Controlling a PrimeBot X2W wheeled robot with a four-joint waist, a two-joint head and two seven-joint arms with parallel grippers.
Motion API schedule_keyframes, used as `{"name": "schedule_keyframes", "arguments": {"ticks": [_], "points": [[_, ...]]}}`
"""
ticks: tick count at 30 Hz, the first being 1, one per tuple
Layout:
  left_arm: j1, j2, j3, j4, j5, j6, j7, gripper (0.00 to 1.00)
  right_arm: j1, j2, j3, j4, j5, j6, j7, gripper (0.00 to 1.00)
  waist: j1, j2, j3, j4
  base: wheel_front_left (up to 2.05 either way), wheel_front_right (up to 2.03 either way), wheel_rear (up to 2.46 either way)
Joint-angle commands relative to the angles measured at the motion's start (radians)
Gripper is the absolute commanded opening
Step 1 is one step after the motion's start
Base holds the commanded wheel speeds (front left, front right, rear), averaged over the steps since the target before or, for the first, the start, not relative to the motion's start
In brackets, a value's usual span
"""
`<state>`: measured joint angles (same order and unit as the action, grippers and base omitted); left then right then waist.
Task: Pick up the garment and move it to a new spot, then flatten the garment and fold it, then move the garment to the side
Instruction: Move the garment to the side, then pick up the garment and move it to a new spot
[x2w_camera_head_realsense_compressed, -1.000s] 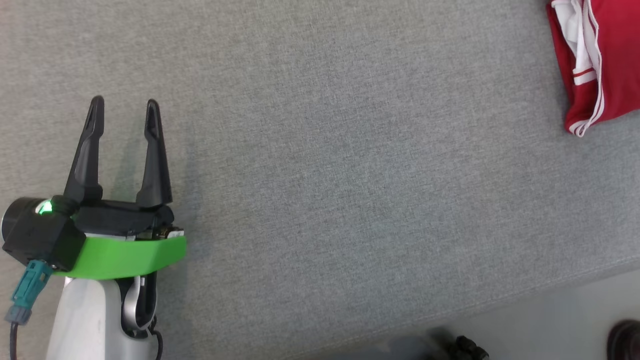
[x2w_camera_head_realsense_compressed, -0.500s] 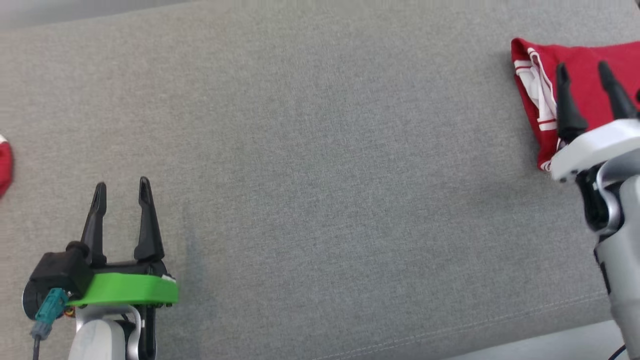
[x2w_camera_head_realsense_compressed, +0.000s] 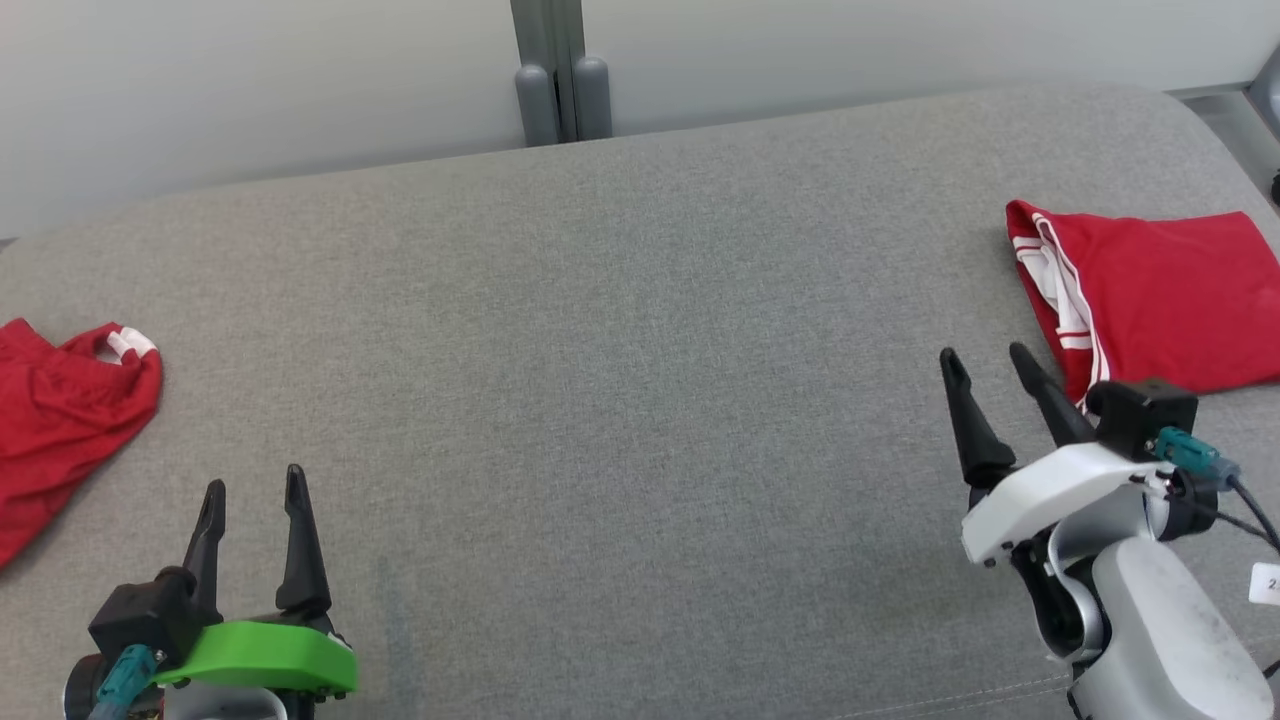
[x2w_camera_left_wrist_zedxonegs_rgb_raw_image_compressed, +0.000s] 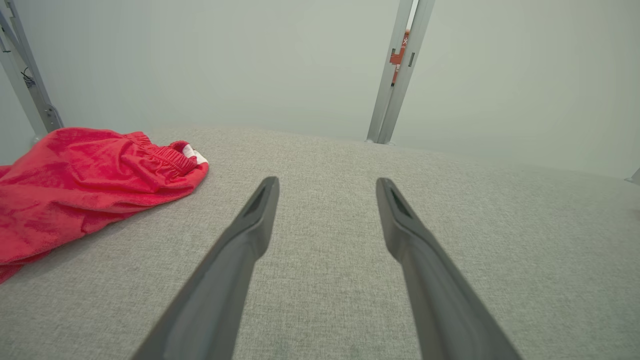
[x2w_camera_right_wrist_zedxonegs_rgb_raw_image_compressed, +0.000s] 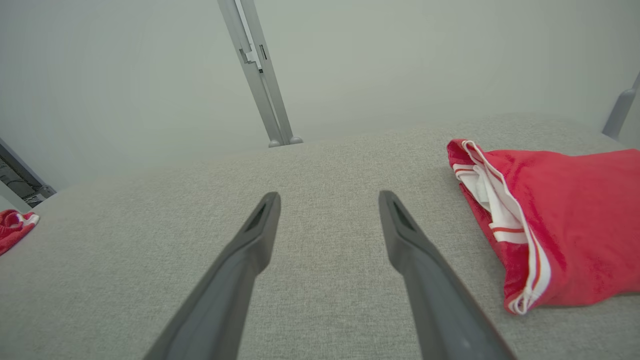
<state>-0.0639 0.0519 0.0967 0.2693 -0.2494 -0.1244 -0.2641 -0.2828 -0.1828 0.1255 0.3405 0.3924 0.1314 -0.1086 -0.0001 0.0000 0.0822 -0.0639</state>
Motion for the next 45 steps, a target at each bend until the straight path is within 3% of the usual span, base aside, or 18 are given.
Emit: {"name": "schedule_keyframes", "arguments": {"ticks": [1, 18, 24, 45], "points": [[0.023, -0.001, -0.003, 0.008, 0.0, -0.003, 0.0, 1.0, 0.032, 0.005, 0.003, 0.01, -0.01, -0.001, 0.001, 1.0, 0.0001, 0.0, -0.039, 0.011, 0.0, 0.0, 0.0], [0.031, 0.0, -0.065, -0.027, -0.033, 0.018, 0.0, 1.0, 0.093, 0.025, -0.041, -0.011, -0.034, -0.001, 0.005, 1.0, 0.0001, 0.0, -0.047, 0.032, 0.0, 0.0, 0.0], [0.027, 0.0, -0.062, -0.033, -0.031, 0.021, 0.0, 1.0, 0.103, 0.032, -0.04, -0.02, -0.041, -0.001, 0.013, 1.0, 0.0001, 0.0, -0.047, 0.075, 0.0, 0.0, 0.0], [0.048, 0.0, -0.013, -0.031, 0.0, 0.012, 0.0, 1.0, 0.128, 0.034, -0.042, -0.056, -0.062, -0.001, 0.035, 1.0, 0.0001, 0.0, -0.041, 0.486, 0.0, 0.0, 0.0]]}}
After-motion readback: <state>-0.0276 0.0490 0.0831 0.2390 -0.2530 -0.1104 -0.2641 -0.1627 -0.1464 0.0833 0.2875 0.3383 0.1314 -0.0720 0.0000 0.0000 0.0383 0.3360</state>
